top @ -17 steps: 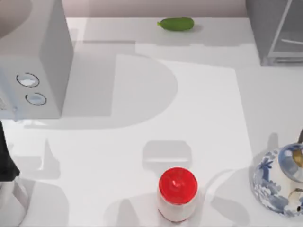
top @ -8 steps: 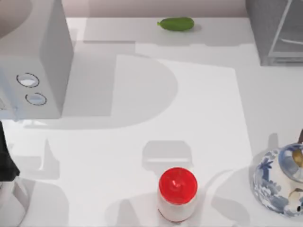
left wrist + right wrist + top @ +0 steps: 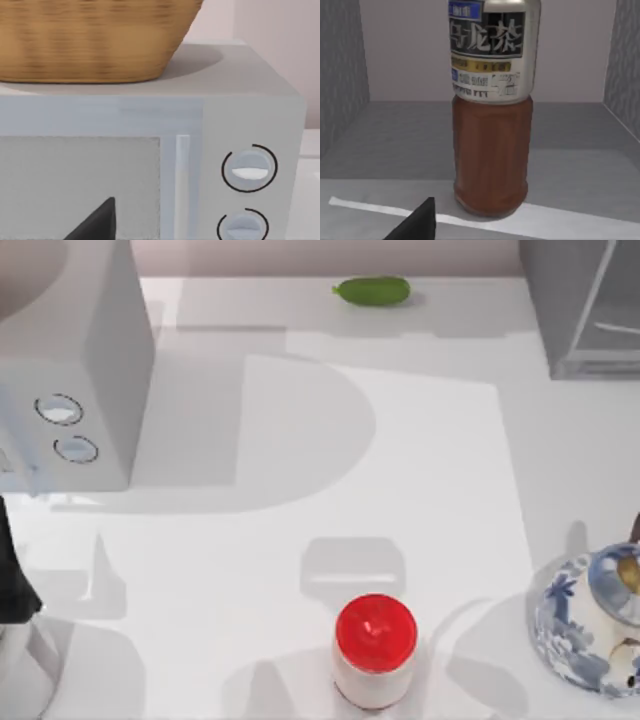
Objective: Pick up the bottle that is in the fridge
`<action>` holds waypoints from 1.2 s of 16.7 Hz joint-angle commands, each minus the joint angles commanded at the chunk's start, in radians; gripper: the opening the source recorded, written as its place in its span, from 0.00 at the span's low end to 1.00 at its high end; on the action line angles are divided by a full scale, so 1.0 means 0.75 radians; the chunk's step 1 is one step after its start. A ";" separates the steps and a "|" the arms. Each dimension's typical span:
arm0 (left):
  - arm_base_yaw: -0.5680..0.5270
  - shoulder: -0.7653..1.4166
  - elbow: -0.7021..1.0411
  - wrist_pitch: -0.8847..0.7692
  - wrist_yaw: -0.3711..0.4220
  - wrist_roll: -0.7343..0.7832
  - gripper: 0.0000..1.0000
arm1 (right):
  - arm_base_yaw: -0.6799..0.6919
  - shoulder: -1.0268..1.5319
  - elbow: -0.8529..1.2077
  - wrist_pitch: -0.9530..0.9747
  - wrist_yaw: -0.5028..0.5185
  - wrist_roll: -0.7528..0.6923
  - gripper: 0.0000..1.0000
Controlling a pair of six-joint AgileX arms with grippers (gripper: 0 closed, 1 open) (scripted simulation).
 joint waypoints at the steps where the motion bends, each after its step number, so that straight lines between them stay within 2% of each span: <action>1: 0.000 0.000 0.000 0.000 0.000 0.000 1.00 | 0.032 0.039 0.106 -0.062 0.033 0.000 1.00; 5: 0.000 0.000 0.000 0.000 0.000 0.000 1.00 | 0.149 0.152 0.437 -0.284 0.152 -0.001 1.00; 8: 0.000 0.000 0.000 0.000 0.000 0.000 1.00 | 0.200 0.184 0.543 -0.375 0.203 -0.003 1.00; 14: 0.000 0.000 0.000 0.000 0.000 0.000 1.00 | 0.201 0.198 0.567 -0.389 0.205 -0.003 1.00; 20: 0.000 0.000 0.000 0.000 0.000 0.000 1.00 | 0.234 0.362 0.874 -0.521 0.240 -0.004 1.00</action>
